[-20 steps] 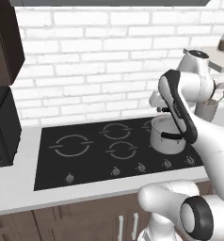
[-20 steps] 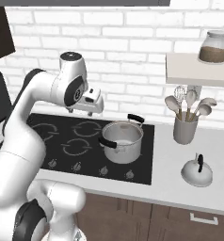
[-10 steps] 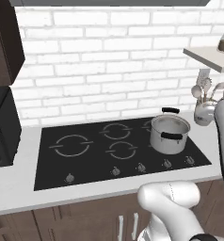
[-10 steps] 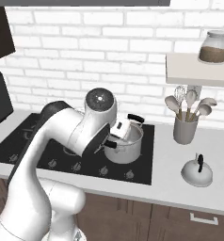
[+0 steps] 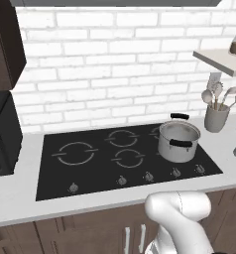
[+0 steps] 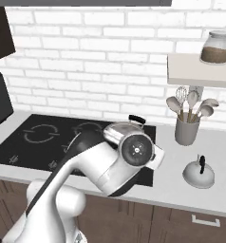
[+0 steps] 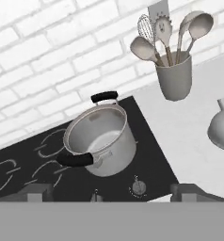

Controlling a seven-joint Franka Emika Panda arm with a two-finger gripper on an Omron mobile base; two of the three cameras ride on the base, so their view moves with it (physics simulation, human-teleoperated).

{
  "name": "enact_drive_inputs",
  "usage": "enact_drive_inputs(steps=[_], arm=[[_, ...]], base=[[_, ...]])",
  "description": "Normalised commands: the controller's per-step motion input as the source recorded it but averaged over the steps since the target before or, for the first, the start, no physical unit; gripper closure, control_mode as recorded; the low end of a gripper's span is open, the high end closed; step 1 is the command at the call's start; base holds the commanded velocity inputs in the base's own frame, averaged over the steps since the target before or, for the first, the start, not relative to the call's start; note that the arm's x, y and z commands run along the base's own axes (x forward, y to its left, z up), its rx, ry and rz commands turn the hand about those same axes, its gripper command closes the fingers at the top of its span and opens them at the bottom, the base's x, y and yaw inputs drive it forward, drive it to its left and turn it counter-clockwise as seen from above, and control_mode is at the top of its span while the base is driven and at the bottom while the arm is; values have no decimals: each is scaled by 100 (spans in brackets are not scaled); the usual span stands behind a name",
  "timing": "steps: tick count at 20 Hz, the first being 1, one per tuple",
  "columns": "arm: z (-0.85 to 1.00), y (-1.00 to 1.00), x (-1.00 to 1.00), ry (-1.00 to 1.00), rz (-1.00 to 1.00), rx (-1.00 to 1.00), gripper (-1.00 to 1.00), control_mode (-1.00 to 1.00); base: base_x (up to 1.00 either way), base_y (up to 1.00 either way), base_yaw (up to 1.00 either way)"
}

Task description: Pick the kettle from the counter and place it on a stove burner. Then turn the burner on.

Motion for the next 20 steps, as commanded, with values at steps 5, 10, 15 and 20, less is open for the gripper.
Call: enact_drive_inputs(steps=[5, 10, 15, 20], arm=[[-2, -95, 2, 0, 0, 2, -100, -100], [-10, -100, 73, 37, 0, 5, -100, -100], [-34, -99, 61, 53, 0, 0, -100, -100], [-43, -53, 5, 22, 2, -2, -100, -100]], base=[[0, 0, 0], [0, 0, 0], [0, 0, 0], [0, 0, 0]])
